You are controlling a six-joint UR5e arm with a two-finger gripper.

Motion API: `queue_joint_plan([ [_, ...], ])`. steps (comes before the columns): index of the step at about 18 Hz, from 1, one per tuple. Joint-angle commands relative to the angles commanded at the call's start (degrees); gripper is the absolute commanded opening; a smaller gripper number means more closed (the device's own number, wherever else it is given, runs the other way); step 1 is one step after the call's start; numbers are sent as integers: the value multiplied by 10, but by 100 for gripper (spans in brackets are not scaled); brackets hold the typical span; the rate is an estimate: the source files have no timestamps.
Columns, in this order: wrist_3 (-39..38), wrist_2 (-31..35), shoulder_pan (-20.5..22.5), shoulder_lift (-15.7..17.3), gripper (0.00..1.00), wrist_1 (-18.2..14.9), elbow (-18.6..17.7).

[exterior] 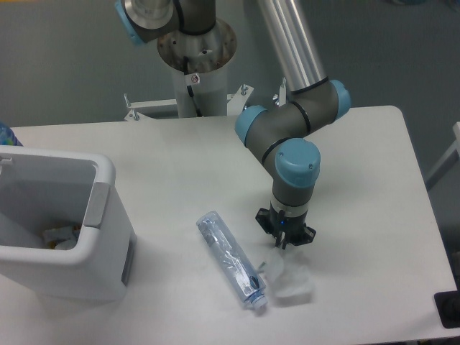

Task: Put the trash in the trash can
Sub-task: 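Close the gripper on the clear plastic bag, then lift the bag and carry it over the white trash bin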

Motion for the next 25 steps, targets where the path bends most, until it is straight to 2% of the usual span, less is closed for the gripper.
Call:
queue_joint_plan([
  [5,2,-5,4,25,0,0,2],
  [8,1,-7,5,58,0,-2,7],
  [10,1,-20,11,77,0,-18,8],
  [13,-1,-46,16,107,0,-19,8],
  [16,-16,-64,8,140,0,-20,9],
  [20,-52,-133,0,189,0,-20,14],
  [25,-69,-152,-37,228,0,-19,20],
])
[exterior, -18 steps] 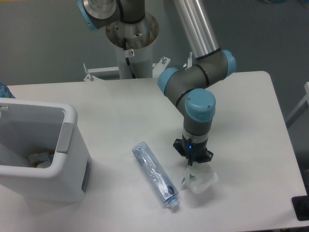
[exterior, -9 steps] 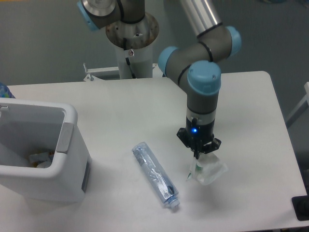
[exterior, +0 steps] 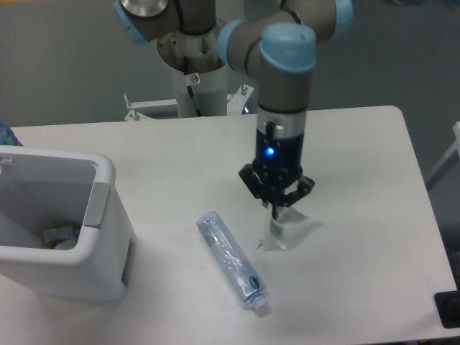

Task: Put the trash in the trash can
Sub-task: 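Lift the bag and carry it over the white trash bin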

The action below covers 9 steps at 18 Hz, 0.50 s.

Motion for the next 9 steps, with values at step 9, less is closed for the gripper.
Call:
queue_joint_plan([
  [9,-40,-29,-102,66,0,-1,0],
])
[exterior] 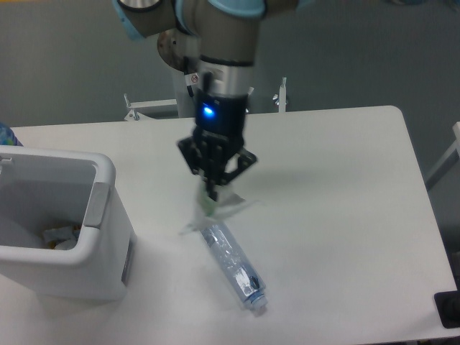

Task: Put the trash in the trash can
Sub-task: 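Lift the bag and carry it over the white trash bin, then open the gripper to drop the bag into the bin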

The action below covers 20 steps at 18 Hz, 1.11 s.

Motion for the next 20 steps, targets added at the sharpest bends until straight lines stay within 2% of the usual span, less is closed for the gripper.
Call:
queue_joint_plan([
  [2,-10,0,-50,11,0,1,-1],
  [5,-26,2,-98,11,0,0,-5],
  [10,-26,1,-135,10,0,0,-8],
  [11,-25,3,-136,9,9,0,-10],
  [13,-21,1,-138,4,42,1,-9],
  [20,-18,2,-138,0,83,2,-7],
])
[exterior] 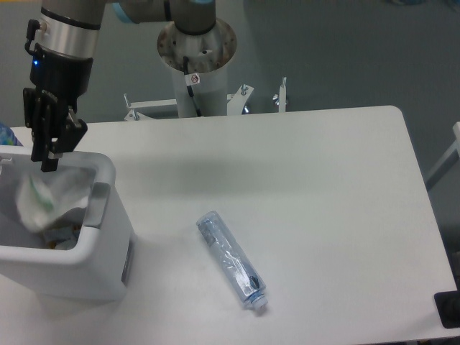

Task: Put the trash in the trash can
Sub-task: 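Open the gripper to drop the bag into the bin, then move the open gripper back over to the clear water bottle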

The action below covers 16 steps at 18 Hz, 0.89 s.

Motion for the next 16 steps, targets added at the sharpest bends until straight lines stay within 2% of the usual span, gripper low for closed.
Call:
queue_joint_plan([
  [2,-5,-2,1,-1,94,1,5],
  [4,-6,-2,13,-2,100,1,6],
  [9,-6,-4,128,-12,100,2,6],
  [12,-14,-4,198,-44,100,2,4],
  [16,-14,-5,279,-106,100,2,14],
])
